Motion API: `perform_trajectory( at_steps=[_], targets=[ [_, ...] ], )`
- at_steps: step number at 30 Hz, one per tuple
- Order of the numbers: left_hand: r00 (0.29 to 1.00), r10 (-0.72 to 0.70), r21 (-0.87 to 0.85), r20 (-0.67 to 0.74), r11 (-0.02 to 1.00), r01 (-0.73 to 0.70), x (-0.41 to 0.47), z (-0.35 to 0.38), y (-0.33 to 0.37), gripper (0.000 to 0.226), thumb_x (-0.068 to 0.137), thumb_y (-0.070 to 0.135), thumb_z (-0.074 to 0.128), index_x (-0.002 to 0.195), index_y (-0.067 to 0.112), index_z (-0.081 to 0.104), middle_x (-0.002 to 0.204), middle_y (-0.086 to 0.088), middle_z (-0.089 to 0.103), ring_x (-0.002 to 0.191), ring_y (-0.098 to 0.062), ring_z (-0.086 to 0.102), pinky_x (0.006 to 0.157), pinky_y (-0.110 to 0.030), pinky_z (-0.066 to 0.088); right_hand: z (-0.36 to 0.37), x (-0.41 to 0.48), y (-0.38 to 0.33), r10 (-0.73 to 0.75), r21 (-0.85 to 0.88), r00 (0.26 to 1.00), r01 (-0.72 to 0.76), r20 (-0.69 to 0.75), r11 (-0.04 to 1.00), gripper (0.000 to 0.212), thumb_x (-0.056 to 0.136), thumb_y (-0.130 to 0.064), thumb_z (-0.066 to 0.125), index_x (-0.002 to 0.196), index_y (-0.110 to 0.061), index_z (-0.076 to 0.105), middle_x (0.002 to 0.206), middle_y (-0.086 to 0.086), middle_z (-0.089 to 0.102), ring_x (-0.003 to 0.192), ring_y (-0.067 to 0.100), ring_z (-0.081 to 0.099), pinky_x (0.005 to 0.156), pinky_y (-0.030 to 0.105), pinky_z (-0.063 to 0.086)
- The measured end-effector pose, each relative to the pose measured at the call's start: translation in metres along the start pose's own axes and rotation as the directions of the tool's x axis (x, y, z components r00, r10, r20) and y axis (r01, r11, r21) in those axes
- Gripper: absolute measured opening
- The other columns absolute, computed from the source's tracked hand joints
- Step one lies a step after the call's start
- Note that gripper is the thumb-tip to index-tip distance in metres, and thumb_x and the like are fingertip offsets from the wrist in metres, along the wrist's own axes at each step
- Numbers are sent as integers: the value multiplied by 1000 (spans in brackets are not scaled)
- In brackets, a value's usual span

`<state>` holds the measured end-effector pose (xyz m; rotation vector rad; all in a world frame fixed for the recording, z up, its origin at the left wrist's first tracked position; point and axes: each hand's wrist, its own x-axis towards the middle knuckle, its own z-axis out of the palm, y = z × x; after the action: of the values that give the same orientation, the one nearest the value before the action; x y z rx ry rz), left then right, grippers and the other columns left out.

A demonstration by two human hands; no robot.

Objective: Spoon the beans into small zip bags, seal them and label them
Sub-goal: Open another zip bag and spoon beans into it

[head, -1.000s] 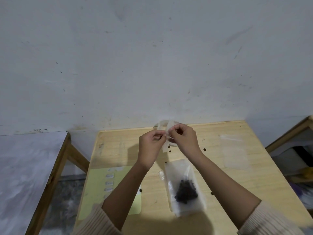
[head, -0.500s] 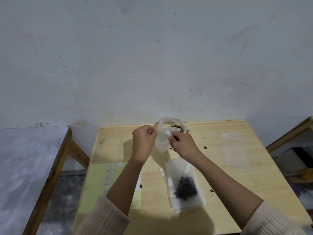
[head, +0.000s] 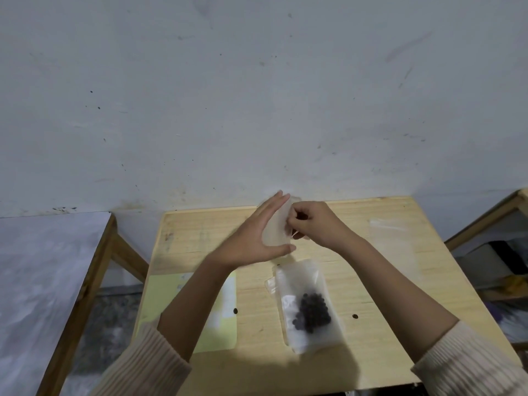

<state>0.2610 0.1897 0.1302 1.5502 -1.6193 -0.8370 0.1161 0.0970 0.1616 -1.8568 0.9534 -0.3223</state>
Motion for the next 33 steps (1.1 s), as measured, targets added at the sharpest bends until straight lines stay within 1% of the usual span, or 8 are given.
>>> perform_trajectory(
  at_steps=[3, 6, 11, 16, 22, 26, 29, 33],
  targets=[
    [999, -7, 128, 53, 992, 0, 3, -2, 0, 119, 57, 57, 81, 145, 46, 3, 154, 26, -3, 141, 5, 0, 117, -39, 17, -3, -1, -9, -8, -20, 1000, 9, 30, 1000, 16, 84, -4, 52, 70, 3, 55, 70, 14, 64, 61, 19, 63, 53, 17, 48],
    [999, -18, 160, 46, 987, 10, 5, 1, 0, 131, 51, 54, 85, 145, 44, -5, 149, 27, -2, 141, 2, 4, 111, -31, 23, -4, -1, -12, -29, 1, 999, 29, 28, 1000, 19, 83, -1, 52, 64, -4, 51, 65, 11, 61, 57, 18, 61, 58, 21, 52],
    [985, 27, 193, -169, 981, 6, 9, 11, -2, 118, 57, 41, 86, 147, 30, 9, 138, 17, 16, 131, -1, 23, 102, -24, 34, -1, 4, -8, -21, 29, 991, 25, -130, 999, 16, 82, -4, 56, 68, 3, 54, 66, 16, 63, 56, 22, 63, 66, 38, 58],
    [952, 59, 185, -299, 983, -3, 11, 14, -4, 97, 62, 35, 82, 141, 25, 27, 129, 17, 27, 124, -1, 31, 95, -18, 34, 3, 6, 0, -64, -36, 937, 56, -342, 998, 10, 79, -7, 59, 72, -6, 52, 68, 18, 64, 64, 31, 63, 60, 35, 52],
    [924, 68, 178, -375, 984, 0, 14, 19, -6, 93, 57, 49, 73, 137, 23, 34, 125, 15, 32, 122, -6, 35, 95, -18, 34, 10, 2, -1, -82, 13, 957, 90, -278, 996, 30, 81, 1, 53, 69, -24, 63, 75, 1, 64, 69, 26, 60, 68, 41, 56],
    [919, 95, 222, -382, 975, -9, 15, 23, -5, 92, 58, 42, 79, 136, 17, 39, 124, 13, 33, 120, -5, 35, 95, -16, 35, 12, 4, -3, 14, -77, 980, -30, -200, 997, 18, 80, -11, 65, 96, -12, 72, 83, -6, 66, 75, 9, 56, 73, 24, 46],
    [938, 69, 234, -340, 972, 13, 15, 25, -4, 96, 58, 45, 83, 138, 20, 36, 124, 18, 28, 119, 4, 30, 89, -6, 32, 12, 5, -8, 39, -185, 979, -77, -199, 980, 35, 70, -30, 77, 97, -8, 69, 94, 0, 67, 89, 13, 59, 80, 28, 49],
    [967, 88, 221, -241, 975, -34, 13, 22, -13, 92, 61, 41, 84, 137, 29, 33, 125, 18, 27, 124, -2, 32, 99, -23, 37, 8, 6, -6, 14, -248, 984, -58, -177, 967, 42, 66, -32, 79, 98, -8, 67, 95, 1, 66, 87, 14, 58, 77, 26, 49]
  ],
)
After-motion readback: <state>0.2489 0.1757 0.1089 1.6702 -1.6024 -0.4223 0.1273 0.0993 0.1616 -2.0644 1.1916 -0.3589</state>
